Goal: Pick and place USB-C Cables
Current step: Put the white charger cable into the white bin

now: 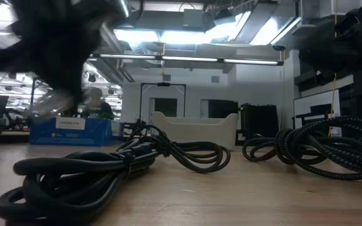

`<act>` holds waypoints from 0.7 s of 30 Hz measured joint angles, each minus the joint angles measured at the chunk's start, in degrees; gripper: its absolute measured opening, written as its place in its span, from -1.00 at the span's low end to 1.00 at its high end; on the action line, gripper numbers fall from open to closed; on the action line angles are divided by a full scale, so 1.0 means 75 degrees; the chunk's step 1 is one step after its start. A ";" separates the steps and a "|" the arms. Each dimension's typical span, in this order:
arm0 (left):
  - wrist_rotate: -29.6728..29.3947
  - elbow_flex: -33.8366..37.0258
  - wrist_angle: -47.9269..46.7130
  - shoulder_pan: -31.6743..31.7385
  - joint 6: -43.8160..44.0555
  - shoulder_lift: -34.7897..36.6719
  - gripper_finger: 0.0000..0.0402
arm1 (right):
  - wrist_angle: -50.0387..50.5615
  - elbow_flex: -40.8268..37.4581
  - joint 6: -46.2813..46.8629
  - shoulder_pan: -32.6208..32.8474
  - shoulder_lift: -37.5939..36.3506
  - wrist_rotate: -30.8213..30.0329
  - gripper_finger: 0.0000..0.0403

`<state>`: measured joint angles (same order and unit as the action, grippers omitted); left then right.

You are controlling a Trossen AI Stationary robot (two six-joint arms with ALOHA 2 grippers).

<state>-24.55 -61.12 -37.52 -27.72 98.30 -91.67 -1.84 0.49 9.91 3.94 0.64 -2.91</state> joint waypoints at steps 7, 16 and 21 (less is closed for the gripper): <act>-0.3137 -0.1027 0.0542 0.1760 -0.4618 0.0774 -0.86 | 0.0001 0.0000 -0.0041 -0.0001 0.0000 0.0002 -0.36; -0.0042 -0.1513 0.5944 0.4759 -1.2998 0.0191 -0.86 | -0.0005 0.0000 0.0008 0.0001 0.0061 -0.0003 -0.36; 0.1930 -0.1511 0.5708 0.5984 -1.4510 -0.0339 -0.86 | -0.0006 0.0000 0.0004 -0.0001 0.0070 -0.0006 -0.36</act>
<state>-10.07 -72.44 5.29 17.16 -10.52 -94.22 -1.88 0.49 9.94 3.93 1.17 -2.95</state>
